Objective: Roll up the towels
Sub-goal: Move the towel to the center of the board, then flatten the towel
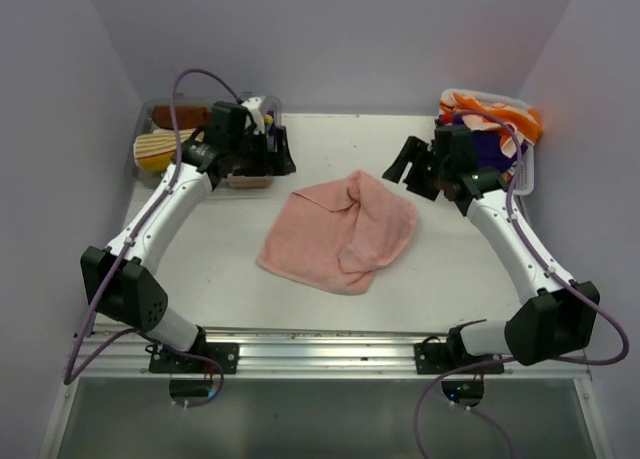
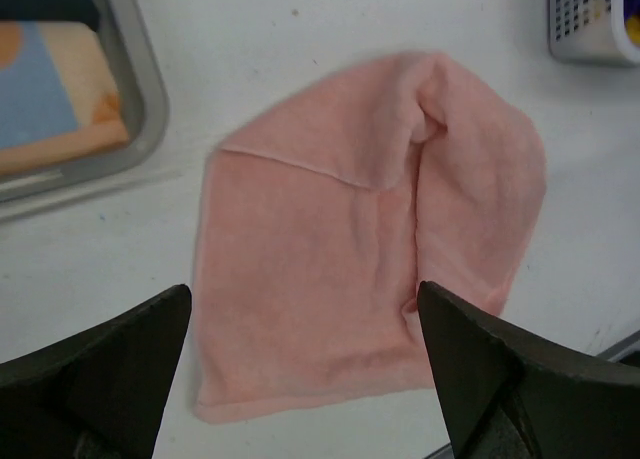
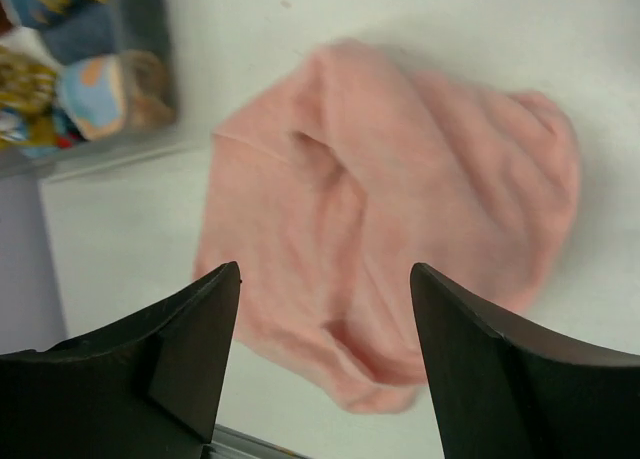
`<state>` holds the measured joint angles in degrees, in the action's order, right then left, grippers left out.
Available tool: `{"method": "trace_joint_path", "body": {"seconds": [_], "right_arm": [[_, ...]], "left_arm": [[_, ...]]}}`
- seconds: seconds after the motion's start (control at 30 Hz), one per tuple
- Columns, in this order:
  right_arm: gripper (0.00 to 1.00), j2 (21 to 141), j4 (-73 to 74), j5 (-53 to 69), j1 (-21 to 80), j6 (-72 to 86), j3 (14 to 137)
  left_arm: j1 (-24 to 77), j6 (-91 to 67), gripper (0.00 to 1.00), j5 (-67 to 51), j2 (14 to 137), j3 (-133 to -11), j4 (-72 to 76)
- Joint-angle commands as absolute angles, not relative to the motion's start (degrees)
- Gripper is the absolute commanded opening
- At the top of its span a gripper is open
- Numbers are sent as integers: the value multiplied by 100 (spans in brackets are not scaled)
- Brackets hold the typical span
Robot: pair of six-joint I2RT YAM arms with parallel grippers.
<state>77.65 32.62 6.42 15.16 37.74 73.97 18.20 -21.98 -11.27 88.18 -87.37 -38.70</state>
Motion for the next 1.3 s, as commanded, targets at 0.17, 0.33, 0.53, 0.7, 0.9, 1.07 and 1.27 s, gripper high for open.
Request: {"method": "trace_joint_path", "body": {"seconds": [0.17,0.33,0.53,0.7,0.9,1.07,1.27], "right_arm": [[71,6593,3560,465,1634,3366,5644],[74,6573,3682,18,2521,3410,5352],[79,7065,3735,-633,3594,2910,5799],[79,8065,3735,-817,4069,2330,6319],[78,9156,3630,-651,4289,2030,6794],[70,9378,3375,-483,4333,2100,6680],[29,9378,3340,-633,4333,2197,6565]], "left_arm": [[3735,-2610,97,-905,9192,-7612,-3498],[3639,-2847,96,-422,9483,-7594,-3629],[2989,-3050,95,-123,8852,-6358,-3639],[2514,-3128,95,193,8490,-5775,-3762],[2505,-3331,95,290,8622,-5072,-3358],[2505,-3375,87,123,8876,-4957,-3015],[2514,-3322,58,-386,9263,-4966,-2523]]}}
